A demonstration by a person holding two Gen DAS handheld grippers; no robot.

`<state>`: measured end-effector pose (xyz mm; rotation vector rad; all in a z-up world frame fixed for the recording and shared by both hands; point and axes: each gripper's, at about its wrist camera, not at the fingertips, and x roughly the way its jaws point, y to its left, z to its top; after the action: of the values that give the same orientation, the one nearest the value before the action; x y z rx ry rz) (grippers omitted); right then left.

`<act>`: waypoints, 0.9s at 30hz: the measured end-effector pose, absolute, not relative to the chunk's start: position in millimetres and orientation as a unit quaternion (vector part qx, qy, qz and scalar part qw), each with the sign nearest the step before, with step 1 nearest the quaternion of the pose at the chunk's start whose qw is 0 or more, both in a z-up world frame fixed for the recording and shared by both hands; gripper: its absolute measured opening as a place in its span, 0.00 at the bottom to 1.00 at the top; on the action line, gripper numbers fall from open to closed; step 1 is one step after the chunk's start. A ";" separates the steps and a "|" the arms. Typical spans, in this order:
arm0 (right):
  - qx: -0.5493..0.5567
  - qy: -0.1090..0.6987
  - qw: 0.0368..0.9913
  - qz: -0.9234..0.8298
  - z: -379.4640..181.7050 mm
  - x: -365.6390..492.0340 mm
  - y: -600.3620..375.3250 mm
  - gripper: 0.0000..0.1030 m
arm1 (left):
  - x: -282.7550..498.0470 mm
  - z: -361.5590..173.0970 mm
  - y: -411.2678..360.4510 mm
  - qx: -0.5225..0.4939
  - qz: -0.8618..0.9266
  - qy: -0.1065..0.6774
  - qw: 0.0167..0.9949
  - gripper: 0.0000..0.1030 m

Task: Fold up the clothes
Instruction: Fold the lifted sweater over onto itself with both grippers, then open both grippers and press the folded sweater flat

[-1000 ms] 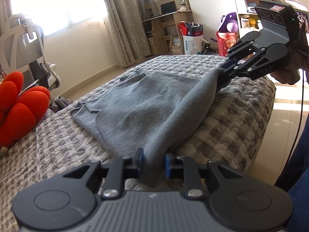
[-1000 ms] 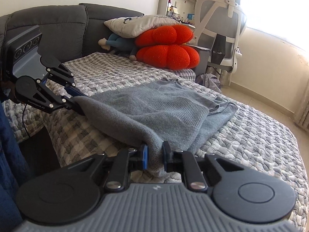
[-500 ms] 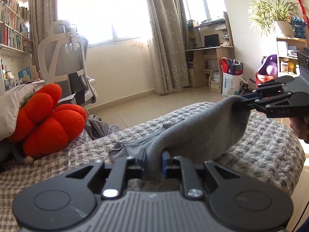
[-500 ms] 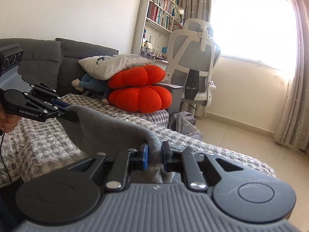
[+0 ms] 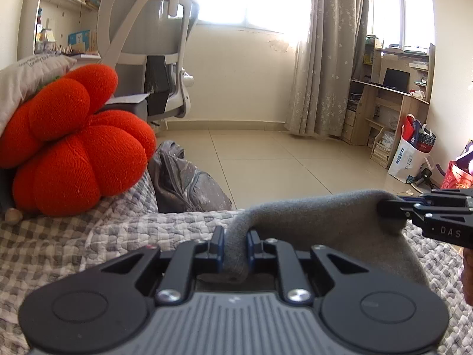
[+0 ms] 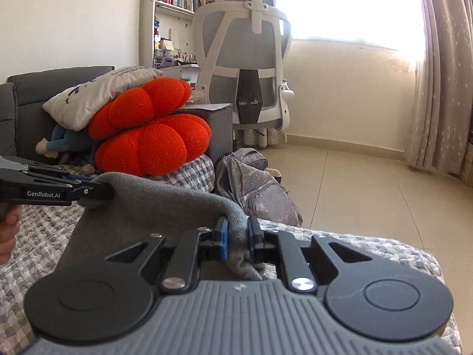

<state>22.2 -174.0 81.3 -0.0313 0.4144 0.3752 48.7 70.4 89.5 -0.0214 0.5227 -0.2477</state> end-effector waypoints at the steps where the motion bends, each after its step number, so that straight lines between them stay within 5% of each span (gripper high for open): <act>1: -0.016 0.216 0.959 0.181 74.1 30.7 -172.4 0.13 | 63.1 79.0 71.8 -0.029 -0.123 0.277 0.953 0.16; 6: -0.010 0.259 0.953 0.159 43.8 62.0 -165.8 0.15 | 80.3 51.7 90.2 -0.110 -0.099 0.301 0.942 0.26; 8: 0.010 0.257 0.956 0.141 44.1 60.3 -171.3 0.33 | 75.6 47.8 99.6 -0.137 -0.087 0.295 0.942 0.37; 11: 0.041 0.234 0.962 0.134 54.0 46.0 -187.1 0.46 | 59.2 51.7 109.8 -0.135 -0.060 0.281 0.948 0.51; 27: -0.010 0.252 0.952 0.173 22.1 -23.2 -132.4 0.42 | -7.0 17.3 41.3 -0.058 -0.035 0.242 0.968 0.53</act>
<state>-23.2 -132.4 22.1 -0.0194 0.5131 0.3521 -7.0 41.3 17.3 -0.1179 0.4889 -0.0703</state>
